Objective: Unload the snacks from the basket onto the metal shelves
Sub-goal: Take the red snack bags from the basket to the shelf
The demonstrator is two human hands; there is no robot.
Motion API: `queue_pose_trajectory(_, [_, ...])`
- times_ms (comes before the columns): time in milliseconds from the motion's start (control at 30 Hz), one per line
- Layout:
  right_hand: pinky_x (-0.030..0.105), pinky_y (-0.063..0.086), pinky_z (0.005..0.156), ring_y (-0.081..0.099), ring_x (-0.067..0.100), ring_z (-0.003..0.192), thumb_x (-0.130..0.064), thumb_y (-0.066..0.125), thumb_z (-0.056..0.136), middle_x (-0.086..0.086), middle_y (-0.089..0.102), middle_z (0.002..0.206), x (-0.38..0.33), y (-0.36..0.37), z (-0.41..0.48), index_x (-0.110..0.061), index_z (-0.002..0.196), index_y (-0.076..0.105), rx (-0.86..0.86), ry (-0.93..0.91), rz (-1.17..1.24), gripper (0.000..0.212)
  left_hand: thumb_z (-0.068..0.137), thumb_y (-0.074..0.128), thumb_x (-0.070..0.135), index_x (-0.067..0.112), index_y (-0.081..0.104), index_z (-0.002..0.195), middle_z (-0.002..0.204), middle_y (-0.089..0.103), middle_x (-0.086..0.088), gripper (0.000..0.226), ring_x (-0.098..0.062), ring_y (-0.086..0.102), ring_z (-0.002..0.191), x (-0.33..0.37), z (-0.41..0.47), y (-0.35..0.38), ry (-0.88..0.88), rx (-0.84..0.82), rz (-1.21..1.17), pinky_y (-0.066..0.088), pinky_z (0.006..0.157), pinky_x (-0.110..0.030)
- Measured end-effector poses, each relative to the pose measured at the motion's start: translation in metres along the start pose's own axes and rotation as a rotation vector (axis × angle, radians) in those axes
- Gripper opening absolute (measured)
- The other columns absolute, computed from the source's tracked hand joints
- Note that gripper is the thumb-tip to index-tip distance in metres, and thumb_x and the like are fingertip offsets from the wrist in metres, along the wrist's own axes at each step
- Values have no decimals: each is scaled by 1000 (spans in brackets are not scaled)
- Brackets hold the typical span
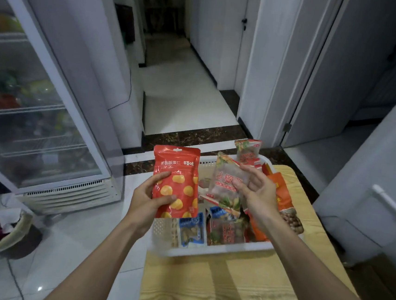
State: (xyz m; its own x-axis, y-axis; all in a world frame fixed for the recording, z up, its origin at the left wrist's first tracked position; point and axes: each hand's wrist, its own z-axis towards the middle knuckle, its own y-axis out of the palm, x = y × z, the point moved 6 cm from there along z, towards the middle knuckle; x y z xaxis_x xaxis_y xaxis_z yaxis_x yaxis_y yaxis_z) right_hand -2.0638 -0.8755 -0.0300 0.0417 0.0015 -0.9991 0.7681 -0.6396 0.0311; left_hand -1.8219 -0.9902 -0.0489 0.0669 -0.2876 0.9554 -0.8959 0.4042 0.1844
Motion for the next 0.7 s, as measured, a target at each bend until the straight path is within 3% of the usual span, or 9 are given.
queue_pose_trajectory(133, [17, 56, 78, 61, 3, 109, 0, 68, 85, -13, 64, 116, -25, -17, -45, -20, 118, 66, -9, -76, -18, 38, 70, 78, 1, 31, 66, 118, 122, 58, -2, 58, -27, 64, 109, 10, -25, 12, 20, -111, 12, 58, 82, -53])
queue_pose_trajectory(233, [27, 59, 80, 64, 10, 109, -3, 68, 87, -8, 67, 117, -37, -31, -83, -17, 111, 70, 31, -83, -24, 27, 63, 80, 7, 29, 65, 117, 120, 59, 0, 60, -25, 66, 104, 19, -48, 22, 48, -191, 13, 58, 81, -52])
queue_pose_trajectory(433, [21, 56, 70, 70, 11, 99, -3, 68, 88, -1, 71, 113, -58, -54, -182, -17, 101, 73, 188, -118, 6, 20, 60, 83, 9, 28, 67, 116, 122, 61, 0, 61, -26, 67, 105, 23, -105, 39, 92, -359, 22, 60, 75, -45])
queue_pose_trajectory(633, [20, 56, 75, 69, 10, 101, -5, 70, 86, -2, 73, 110, -80, -92, -283, -23, 100, 74, 384, -147, -20, 23, 58, 83, 4, 28, 69, 111, 117, 65, -3, 60, -22, 71, 97, 26, -175, 74, 81, -530, -5, 60, 74, -46])
queue_pose_trajectory(700, [27, 59, 78, 71, 13, 98, -3, 70, 85, 1, 74, 107, -89, -108, -314, -21, 99, 75, 458, -142, 16, 23, 59, 81, 1, 27, 69, 111, 111, 68, -1, 59, -20, 72, 92, 30, -199, 93, 89, -594, 3, 60, 72, -44])
